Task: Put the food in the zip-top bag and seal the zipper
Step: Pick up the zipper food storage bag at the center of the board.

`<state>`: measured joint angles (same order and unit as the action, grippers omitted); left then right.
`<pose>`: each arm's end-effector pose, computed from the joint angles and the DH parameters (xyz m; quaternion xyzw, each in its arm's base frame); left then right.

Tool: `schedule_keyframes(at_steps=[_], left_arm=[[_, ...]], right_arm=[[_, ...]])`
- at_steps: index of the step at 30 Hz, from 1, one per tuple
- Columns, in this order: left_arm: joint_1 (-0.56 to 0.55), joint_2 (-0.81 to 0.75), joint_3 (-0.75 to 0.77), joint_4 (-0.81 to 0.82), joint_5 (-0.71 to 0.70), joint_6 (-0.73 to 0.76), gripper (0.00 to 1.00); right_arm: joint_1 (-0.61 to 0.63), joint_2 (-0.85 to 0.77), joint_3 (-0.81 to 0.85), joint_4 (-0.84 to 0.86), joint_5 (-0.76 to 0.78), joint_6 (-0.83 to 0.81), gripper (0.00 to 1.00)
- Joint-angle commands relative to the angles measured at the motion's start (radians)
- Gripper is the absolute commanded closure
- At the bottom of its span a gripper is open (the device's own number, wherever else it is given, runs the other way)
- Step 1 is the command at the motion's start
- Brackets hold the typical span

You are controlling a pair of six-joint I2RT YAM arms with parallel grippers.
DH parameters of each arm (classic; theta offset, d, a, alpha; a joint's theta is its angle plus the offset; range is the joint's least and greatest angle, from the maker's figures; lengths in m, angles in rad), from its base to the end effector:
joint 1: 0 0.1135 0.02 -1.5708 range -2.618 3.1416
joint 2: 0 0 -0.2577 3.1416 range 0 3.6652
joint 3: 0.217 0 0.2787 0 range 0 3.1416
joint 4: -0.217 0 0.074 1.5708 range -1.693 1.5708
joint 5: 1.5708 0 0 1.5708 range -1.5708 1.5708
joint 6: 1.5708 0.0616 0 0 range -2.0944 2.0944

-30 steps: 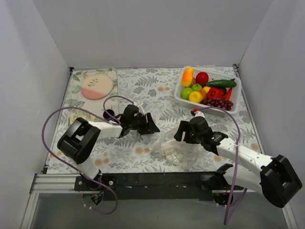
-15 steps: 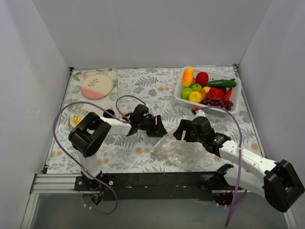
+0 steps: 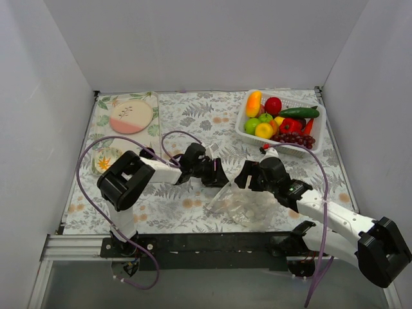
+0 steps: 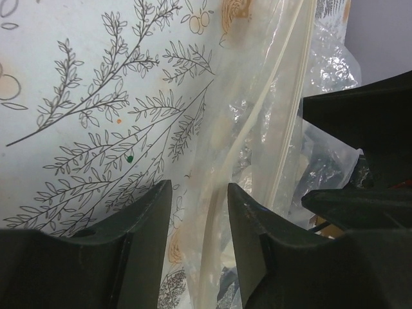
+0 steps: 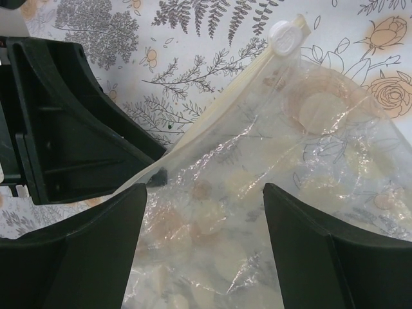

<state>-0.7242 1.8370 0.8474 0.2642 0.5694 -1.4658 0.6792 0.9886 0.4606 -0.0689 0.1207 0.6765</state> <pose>0.2638 -0.2777 0.0841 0.2098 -0.8575 0.4673 0.0474 0.2034 0.1547 0.1675 0.0270 0.8822 0.2514 0.3972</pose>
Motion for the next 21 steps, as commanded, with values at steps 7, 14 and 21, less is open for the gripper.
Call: schedule_keyframes(at_steps=[7,14,21], left_arm=[[-0.030,0.013,-0.016,0.098,0.037,-0.099,0.90],[-0.030,-0.068,-0.047,0.132,-0.075,-0.134,1.00],[-0.030,-0.278,0.010,-0.087,-0.348,0.021,1.00]], right_arm=[[0.003,0.099,0.087,-0.012,0.008,0.020,0.20],[0.006,0.134,0.197,-0.103,0.037,0.023,0.23],[0.020,0.179,0.387,-0.218,0.054,0.015,0.25]])
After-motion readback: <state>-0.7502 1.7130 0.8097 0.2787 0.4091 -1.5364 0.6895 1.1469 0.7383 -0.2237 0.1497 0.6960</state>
